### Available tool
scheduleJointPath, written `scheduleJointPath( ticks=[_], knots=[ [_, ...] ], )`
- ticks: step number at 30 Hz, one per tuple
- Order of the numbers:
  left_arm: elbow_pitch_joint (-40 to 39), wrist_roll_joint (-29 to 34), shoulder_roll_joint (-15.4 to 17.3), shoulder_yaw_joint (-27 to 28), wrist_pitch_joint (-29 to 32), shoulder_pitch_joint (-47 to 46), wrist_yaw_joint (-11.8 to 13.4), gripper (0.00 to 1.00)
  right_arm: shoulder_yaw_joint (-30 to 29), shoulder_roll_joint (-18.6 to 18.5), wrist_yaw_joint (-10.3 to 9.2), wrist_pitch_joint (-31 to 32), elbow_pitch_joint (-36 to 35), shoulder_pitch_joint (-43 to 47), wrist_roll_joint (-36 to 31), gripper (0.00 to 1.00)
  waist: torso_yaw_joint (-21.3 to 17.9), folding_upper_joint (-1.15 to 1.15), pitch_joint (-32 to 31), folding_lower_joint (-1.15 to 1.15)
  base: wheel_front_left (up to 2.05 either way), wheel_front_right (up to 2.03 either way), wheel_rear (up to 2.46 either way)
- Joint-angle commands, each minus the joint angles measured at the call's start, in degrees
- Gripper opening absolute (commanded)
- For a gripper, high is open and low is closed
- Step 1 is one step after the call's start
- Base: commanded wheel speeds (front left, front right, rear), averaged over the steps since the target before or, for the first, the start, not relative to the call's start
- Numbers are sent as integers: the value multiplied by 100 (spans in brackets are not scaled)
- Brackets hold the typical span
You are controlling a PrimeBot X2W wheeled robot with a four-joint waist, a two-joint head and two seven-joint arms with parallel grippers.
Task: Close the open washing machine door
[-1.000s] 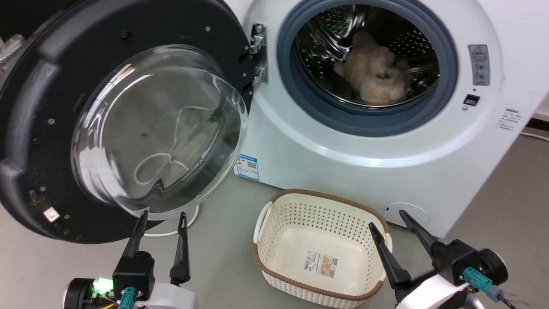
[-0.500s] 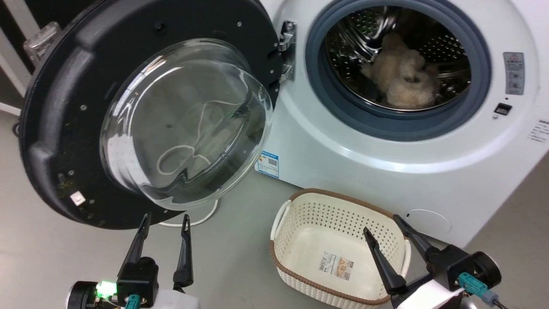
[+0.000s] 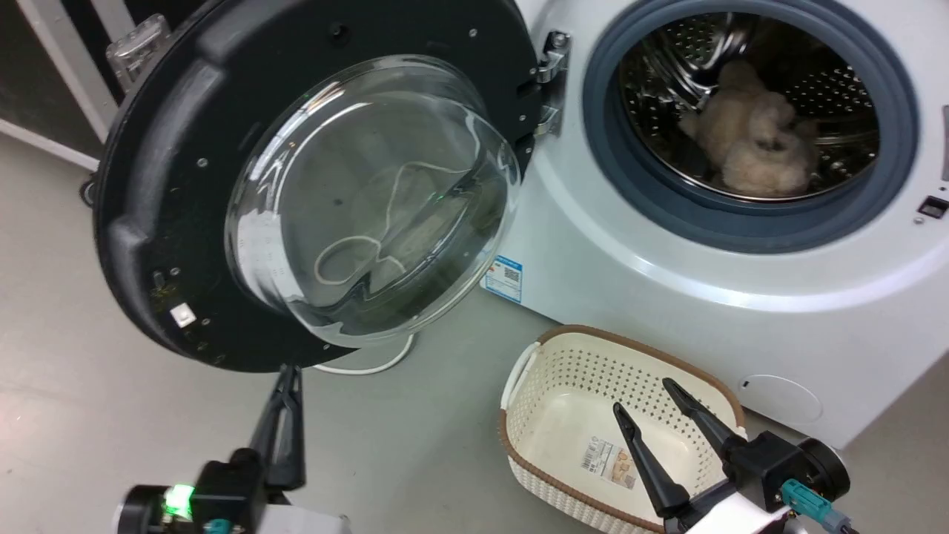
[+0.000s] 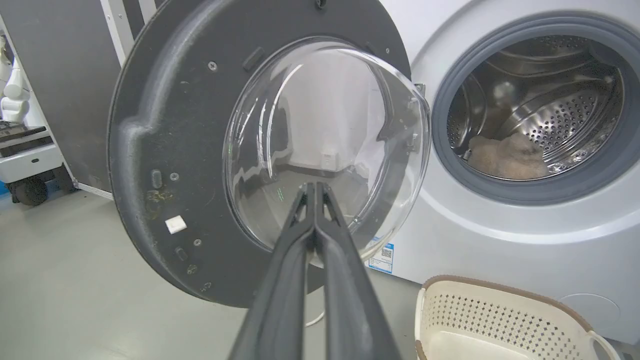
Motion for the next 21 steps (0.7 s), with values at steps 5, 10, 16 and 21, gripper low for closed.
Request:
scheduleJointPath(
  ticks=[5, 10, 16, 21],
  knots=[
    [-426, -223, -42, 383, -111, -135, -4, 0, 23, -62, 4, -112, -3, 13, 44, 100, 133, 0, 90, 0, 0, 0, 0],
    [-581, -996, -83, 1176, -170, -599, -240, 0, -48, -103, 4, -172, -37, 139, 72, 100, 237, 0, 169, 0, 0, 0, 0],
    [58, -2424, 297, 2124, 140, -1782, -611, 0, -138, -181, 4, -243, -122, 239, 63, 100, 250, 0, 325, 0, 0, 0, 0],
    [1056, -3532, 1064, 2892, 1040, -2898, -595, 0, -25, -332, 4, -289, -203, 178, 164, 100, 95, 0, 574, 0, 0, 0, 0]
  ],
)
